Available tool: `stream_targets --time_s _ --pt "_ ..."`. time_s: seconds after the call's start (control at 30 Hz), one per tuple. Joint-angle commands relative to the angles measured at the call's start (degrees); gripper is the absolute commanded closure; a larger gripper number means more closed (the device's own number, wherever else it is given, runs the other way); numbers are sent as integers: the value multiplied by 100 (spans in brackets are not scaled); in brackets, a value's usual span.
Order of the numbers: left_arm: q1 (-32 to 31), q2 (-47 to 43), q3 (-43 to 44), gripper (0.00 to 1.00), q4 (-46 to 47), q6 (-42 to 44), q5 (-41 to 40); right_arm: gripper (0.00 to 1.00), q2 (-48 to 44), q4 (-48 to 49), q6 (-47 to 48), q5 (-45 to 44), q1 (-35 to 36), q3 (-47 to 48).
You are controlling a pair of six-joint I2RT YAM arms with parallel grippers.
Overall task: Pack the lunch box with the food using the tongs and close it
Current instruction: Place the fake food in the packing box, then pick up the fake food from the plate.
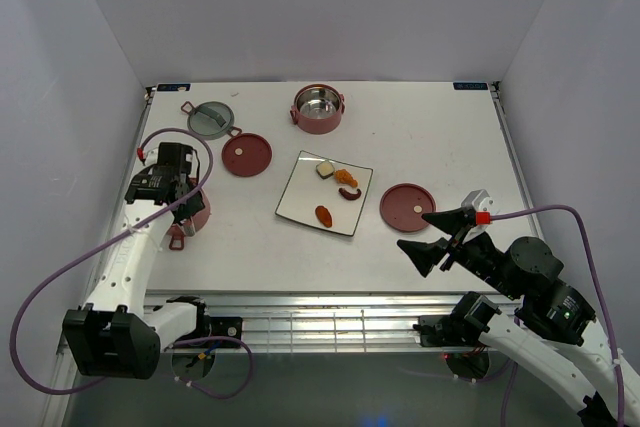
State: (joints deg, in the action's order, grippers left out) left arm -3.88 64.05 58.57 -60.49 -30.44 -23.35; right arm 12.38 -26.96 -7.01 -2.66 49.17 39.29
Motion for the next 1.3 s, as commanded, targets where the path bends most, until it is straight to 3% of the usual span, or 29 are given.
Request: stream_targets --time_s 0.0,0.1,0.3,0.53,0.7,0.93,1.27 --pt "19 -244 330 39 -24 55 -91 13 -69 121 76 -103 58 184" --pt "28 -428 743 40 -16 187 181 13 -69 121 76 -121 67 184" --pt "10 -675 1245 44 309 442 1719 13 -25 121 76 -165 75 184" --pt "-445 -762 771 47 845 416 2573 13 36 121 68 -218 75 184" --pt "-1359 -658 551 47 1135 38 1915 13 115 121 59 -218 75 176" --pt "-3221 89 647 49 1189 -805 623 13 159 121 50 -244 75 167" --pt "-5122 1188 744 44 899 -2097 -370 13 124 121 50 -192 67 149"
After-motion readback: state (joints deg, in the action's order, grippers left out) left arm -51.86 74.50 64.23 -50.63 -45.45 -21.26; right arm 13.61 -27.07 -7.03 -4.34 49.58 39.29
